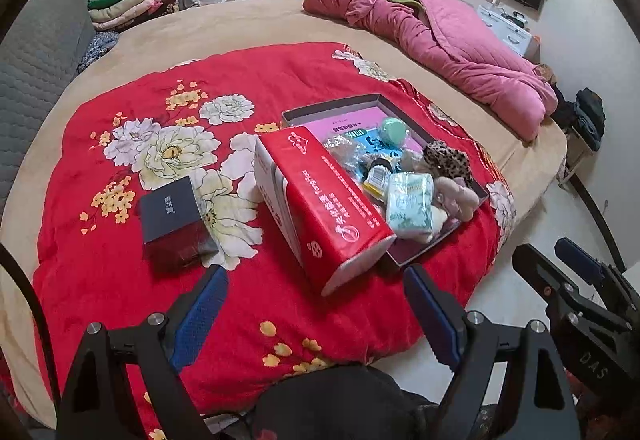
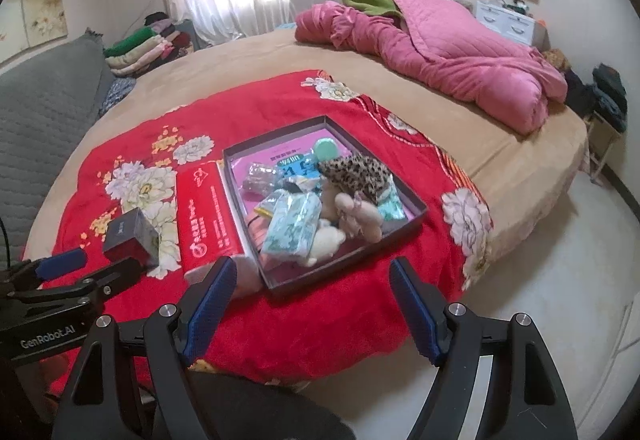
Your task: Organize soft objects
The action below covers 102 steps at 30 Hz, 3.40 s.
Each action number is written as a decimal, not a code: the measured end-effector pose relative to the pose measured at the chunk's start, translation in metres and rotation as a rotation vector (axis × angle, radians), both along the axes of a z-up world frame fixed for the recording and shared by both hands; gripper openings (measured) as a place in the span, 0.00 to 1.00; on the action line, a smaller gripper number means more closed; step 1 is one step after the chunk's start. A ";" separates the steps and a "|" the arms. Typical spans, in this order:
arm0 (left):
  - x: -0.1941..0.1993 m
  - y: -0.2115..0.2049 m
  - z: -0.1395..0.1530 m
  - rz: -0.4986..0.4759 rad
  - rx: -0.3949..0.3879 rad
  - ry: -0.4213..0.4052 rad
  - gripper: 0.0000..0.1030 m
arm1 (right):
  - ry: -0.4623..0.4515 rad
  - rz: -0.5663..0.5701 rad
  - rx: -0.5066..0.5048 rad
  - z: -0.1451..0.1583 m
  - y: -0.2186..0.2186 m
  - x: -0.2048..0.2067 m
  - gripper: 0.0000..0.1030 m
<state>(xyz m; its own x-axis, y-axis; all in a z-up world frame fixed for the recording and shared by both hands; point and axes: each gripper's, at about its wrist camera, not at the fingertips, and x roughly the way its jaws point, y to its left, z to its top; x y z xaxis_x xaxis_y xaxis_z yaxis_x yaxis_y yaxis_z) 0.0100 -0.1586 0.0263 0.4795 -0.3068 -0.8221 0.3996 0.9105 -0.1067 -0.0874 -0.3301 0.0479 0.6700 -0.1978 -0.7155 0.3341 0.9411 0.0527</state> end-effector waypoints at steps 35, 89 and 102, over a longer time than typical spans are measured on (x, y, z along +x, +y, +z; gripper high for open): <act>-0.047 0.022 -0.015 0.014 -0.004 -0.050 0.86 | -0.051 -0.049 0.003 -0.022 0.018 -0.048 0.77; -0.044 0.033 -0.018 0.048 -0.006 -0.030 0.86 | -0.026 -0.031 -0.006 -0.025 0.025 -0.049 0.78; -0.044 0.033 -0.018 0.052 -0.001 -0.029 0.86 | -0.030 -0.036 -0.002 -0.026 0.023 -0.048 0.78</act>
